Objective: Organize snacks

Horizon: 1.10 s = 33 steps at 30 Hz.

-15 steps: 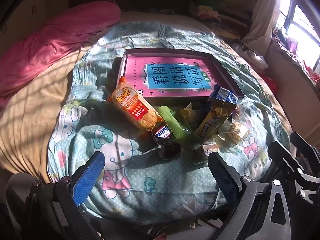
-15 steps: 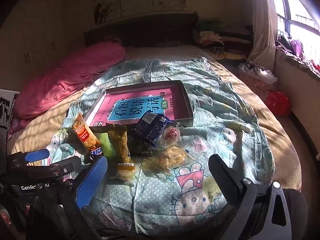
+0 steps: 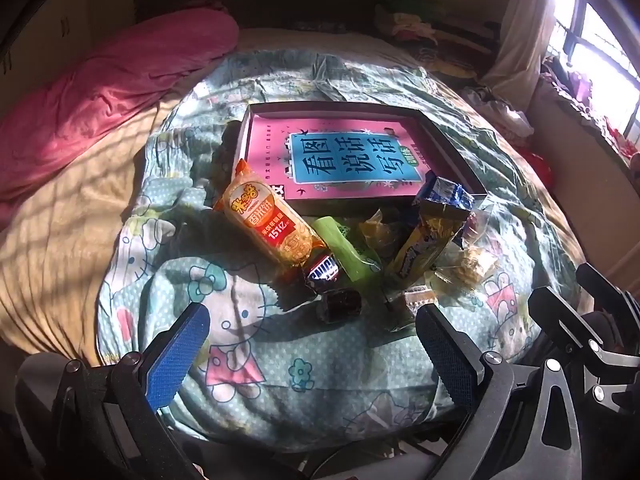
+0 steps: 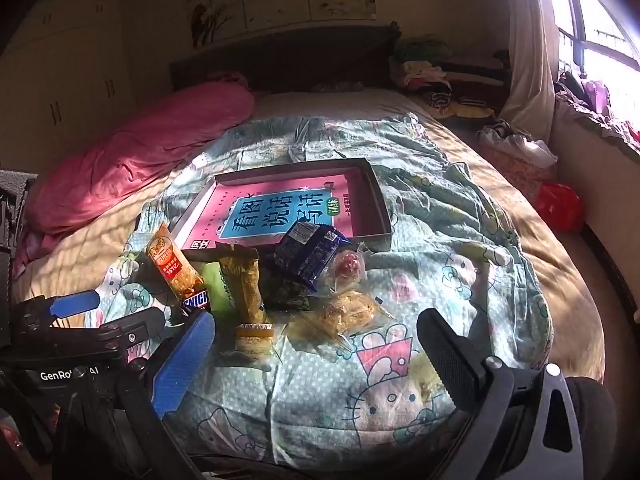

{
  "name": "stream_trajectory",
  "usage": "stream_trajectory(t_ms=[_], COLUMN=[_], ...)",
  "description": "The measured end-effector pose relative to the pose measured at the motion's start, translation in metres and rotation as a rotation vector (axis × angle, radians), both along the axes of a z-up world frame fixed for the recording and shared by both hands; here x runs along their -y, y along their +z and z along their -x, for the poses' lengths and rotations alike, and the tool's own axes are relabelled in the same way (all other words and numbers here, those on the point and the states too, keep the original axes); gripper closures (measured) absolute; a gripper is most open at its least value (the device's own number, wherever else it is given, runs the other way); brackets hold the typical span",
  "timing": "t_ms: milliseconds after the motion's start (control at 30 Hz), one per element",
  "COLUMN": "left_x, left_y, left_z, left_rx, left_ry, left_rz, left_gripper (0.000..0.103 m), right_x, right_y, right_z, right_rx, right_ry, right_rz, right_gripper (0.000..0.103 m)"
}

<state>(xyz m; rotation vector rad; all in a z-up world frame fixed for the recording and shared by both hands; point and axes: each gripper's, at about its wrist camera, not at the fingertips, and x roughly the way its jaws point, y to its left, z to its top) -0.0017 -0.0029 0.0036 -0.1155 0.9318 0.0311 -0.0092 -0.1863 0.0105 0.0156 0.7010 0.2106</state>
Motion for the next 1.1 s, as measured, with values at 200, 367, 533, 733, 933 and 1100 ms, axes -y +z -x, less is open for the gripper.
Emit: stream_trajectory(t_ms=[200,367,533,733,933,1100], left_x=[-0.0003,-0.0015,-0.0008,-0.0007,-0.0005,-0.0009], left_y=[0.0000,0.0002,0.0002,0.0002,0.0008,0.0007], left_z=[-0.0007,-0.0014,-0.0010,-0.0009,-0.0014,-0.0015], left_rx=[0.000,0.000,-0.001,0.001,0.001,0.002], left_ry=[-0.001,-0.002,-0.002,-0.001,0.000,0.000], left_rz=[-0.002,0.000,-0.001,-0.001,-0.003,-0.002], left_gripper=[0.000,0.000,0.000,0.000,0.000,0.000], right_x=[-0.0009,-0.0013,-0.0011,-0.0012,-0.0011,-0.0009], right_y=[0.0003,-0.0005,-0.0006,-0.0009,-0.0009,-0.0013], right_z=[-0.0011,-0.0012,-0.0012,-0.0011,-0.0014,-0.0015], right_rx=[-0.001,-0.001,-0.001,-0.002,-0.002,-0.002], right_ry=[-0.006,-0.005,-0.006,-0.005,-0.005,-0.006], right_rz=[0.001,0.000,0.000,0.000,0.000,0.000], right_gripper=[0.001,0.001,0.001,0.001,0.001,0.001])
